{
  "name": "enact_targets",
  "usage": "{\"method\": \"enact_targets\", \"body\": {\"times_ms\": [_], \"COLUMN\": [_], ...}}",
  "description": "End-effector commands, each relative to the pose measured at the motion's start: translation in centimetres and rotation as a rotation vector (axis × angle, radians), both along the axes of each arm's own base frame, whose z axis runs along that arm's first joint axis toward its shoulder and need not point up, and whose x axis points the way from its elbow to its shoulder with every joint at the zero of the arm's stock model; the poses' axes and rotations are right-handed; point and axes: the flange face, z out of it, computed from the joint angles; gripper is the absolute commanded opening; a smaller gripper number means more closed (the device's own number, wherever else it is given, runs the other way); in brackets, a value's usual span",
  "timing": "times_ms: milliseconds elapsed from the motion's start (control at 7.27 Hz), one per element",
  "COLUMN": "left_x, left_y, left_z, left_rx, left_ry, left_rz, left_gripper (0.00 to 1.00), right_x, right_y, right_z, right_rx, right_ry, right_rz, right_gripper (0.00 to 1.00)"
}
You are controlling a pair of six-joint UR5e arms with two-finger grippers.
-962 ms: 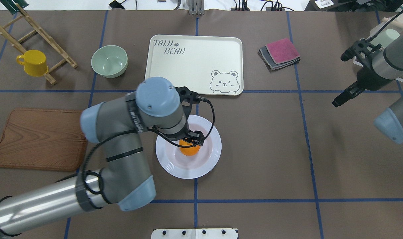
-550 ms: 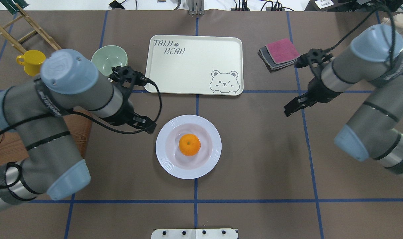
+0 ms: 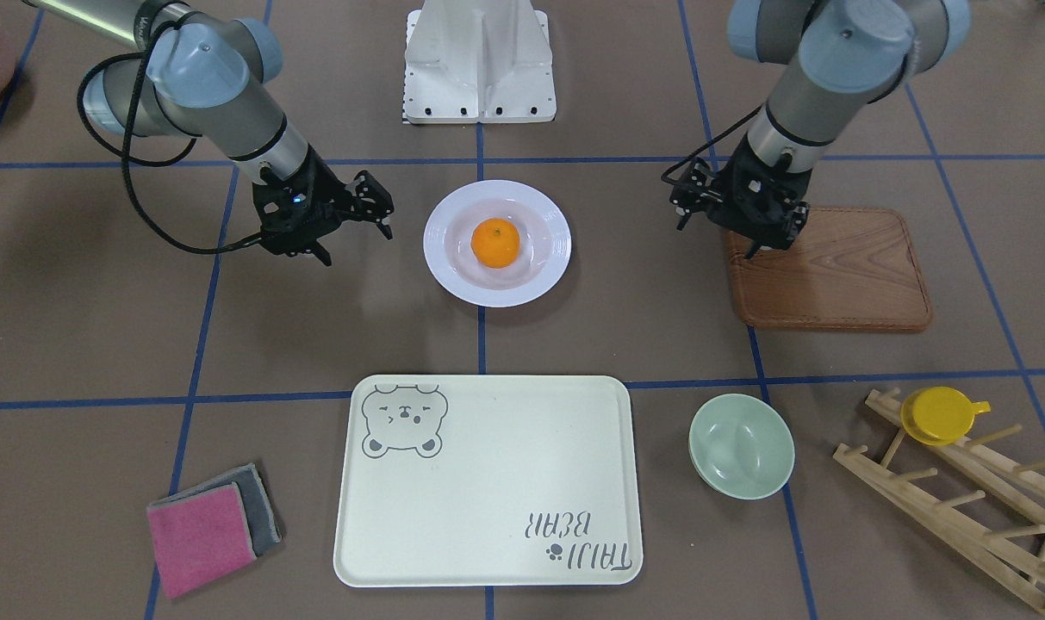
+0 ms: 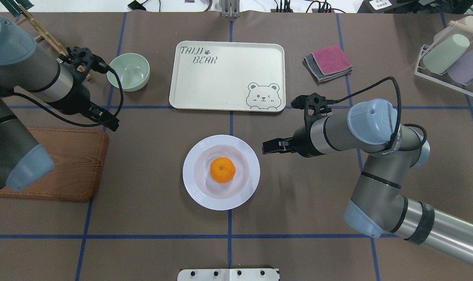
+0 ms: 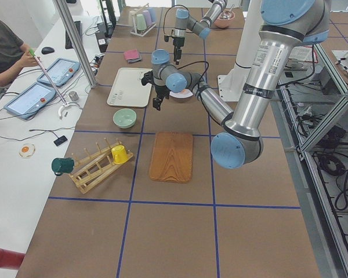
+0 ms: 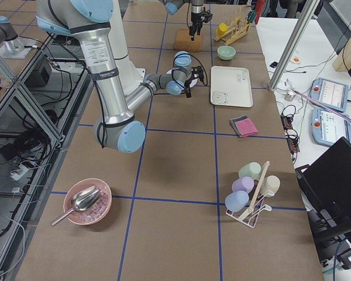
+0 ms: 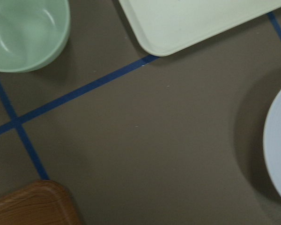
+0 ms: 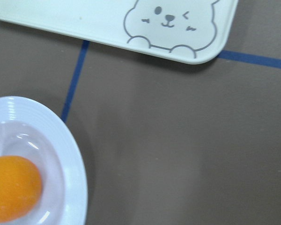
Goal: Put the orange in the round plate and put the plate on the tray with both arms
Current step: 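Withdraw the left gripper toward the bowl while the right gripper reaches toward the plate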
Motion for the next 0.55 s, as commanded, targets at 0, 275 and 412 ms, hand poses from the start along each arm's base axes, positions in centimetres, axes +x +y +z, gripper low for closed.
{"method": "enact_targets", "body": {"times_ms": [0,275,412], "left_x": [-1.4,-1.3,-1.4], "left_y": [-1.2,-1.2,-1.1], "left_z": [1.0,0.9,1.0], "left_rx": [0.000,0.000,0.000], "left_ry": [-0.009,-0.008,-0.008], "left_rz": [-0.015,-0.014,-0.014], "left_gripper": [0.99,0.99,0.99], "right_x": [-2.0,-4.1,-4.2], "right_y": [1.9,4.9,4.8], "right_z": [0.5,0.9,0.6], "right_rx": [-0.161,-0.218,-0.244], "right_ry": [-0.319,-0.461,-0.476], "right_rz": [0.166,0.379,0.388], "right_gripper": [1.00,0.99,0.99]}}
